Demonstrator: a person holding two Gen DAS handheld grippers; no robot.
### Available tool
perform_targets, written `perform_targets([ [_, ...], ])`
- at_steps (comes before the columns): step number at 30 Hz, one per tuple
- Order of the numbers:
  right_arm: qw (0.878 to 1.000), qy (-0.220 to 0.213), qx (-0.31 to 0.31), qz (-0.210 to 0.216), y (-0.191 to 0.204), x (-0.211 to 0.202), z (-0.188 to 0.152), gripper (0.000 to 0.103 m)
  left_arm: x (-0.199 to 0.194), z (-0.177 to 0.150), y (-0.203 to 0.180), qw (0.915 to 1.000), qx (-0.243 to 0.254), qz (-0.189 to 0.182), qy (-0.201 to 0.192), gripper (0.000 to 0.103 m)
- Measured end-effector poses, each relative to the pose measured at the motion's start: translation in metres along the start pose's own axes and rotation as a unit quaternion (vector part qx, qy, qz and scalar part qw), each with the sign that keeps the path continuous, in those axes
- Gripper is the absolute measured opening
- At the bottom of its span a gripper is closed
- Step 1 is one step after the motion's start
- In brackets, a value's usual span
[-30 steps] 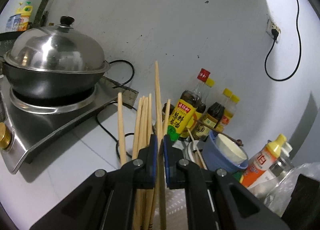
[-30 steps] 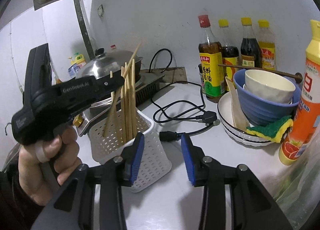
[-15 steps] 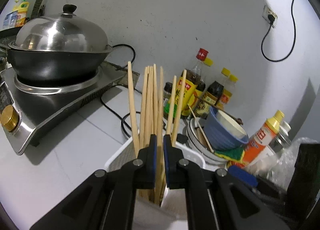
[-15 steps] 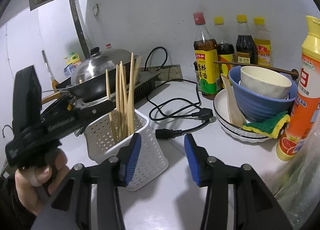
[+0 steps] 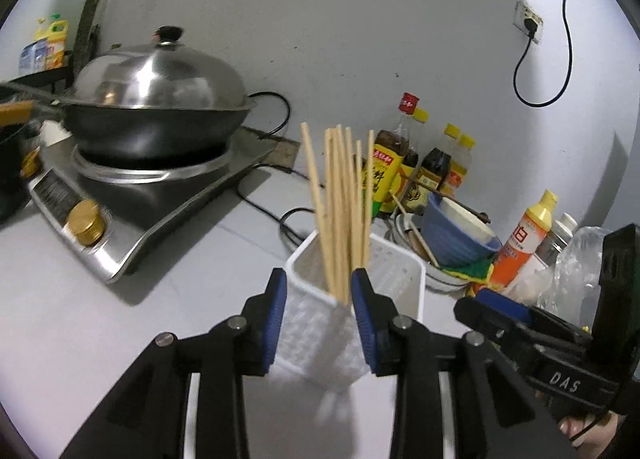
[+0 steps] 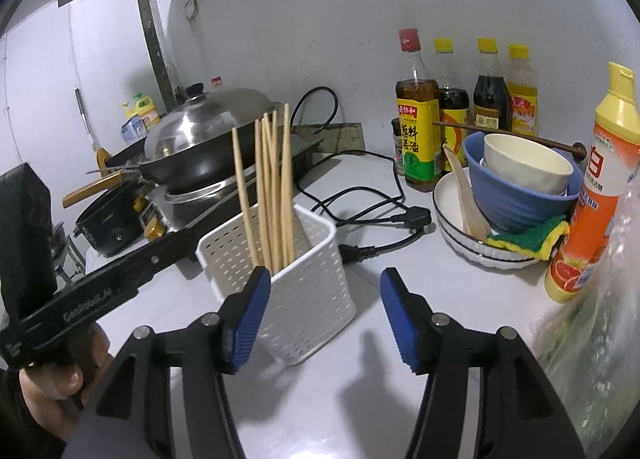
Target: Organize utensils
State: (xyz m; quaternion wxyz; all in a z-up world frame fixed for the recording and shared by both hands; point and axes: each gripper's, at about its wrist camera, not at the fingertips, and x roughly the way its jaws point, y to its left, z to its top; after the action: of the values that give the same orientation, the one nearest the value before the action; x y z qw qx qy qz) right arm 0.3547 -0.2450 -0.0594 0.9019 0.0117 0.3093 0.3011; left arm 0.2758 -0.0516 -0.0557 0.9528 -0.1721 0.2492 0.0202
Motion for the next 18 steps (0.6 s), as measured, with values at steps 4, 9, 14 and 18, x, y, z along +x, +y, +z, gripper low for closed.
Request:
perform_targets([
  [4, 1.000, 0.003, -0.007, 0.000, 0.013, -0.007, -0.007, 0.056, -0.017, -0.010, 0.013, 1.0000, -0.002, 0.009, 0.003, 0.032],
  [9, 1.000, 0.006, -0.019, 0.001, 0.033, -0.019, -0.017, 0.056, -0.038, -0.024, 0.026, 0.9998, -0.007, 0.017, 0.003, 0.033],
  [14, 1.000, 0.010, -0.028, 0.000, 0.048, -0.029, -0.028, 0.056, -0.059, -0.036, 0.037, 0.9997, -0.009, 0.022, 0.003, 0.035],
  [18, 0.999, 0.011, -0.033, -0.002, 0.057, -0.039, -0.038, 0.056, -0.076, -0.045, 0.044, 0.9997, -0.009, 0.024, 0.000, 0.038],
])
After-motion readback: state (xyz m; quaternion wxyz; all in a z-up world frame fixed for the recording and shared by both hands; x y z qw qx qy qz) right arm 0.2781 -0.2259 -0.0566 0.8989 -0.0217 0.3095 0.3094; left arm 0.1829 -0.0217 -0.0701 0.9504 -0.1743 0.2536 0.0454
